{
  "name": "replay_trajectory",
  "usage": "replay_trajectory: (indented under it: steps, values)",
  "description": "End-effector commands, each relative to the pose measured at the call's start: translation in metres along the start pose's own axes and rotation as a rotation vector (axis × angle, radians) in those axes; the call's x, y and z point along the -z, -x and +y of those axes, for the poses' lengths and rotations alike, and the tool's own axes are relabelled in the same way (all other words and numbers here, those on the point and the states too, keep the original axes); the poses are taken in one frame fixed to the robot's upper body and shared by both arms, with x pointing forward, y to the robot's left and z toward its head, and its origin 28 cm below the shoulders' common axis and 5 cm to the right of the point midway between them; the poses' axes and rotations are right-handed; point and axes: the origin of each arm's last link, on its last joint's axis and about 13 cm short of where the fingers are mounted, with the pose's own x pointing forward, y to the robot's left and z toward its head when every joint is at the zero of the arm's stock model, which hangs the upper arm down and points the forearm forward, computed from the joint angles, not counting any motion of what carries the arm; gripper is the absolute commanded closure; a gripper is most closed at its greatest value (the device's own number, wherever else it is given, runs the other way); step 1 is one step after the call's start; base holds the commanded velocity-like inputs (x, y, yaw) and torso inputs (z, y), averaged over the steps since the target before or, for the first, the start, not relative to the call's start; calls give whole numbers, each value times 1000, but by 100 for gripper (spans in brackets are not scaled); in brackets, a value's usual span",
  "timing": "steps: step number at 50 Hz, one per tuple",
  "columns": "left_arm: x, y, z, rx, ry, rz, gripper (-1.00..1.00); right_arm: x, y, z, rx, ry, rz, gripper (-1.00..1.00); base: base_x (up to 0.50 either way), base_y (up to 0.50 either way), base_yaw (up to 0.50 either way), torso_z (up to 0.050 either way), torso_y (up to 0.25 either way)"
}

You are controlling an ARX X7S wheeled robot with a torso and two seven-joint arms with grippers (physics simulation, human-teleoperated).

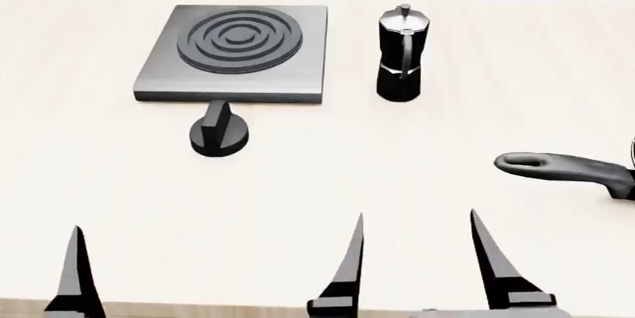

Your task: Put the moka pot on the stove.

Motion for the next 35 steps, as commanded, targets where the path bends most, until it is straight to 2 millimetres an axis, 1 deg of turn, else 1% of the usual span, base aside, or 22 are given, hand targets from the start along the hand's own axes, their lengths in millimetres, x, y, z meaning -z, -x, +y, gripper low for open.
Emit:
replay_trajectory:
  steps: [1,19,35]
  values:
    - [-52,19,-3,32,25,-143,-100,-44,10,0,3,27,-123,-100,0,0,0,0,0]
    - [-51,19,-4,41,18,-141,-100,-42,9,0,-5,35,-129,-100,20,0,0,0,0]
    - [-52,20,-5,49,15,-145,-100,-42,9,0,-3,34,-128,-100,500,70,0,0,0]
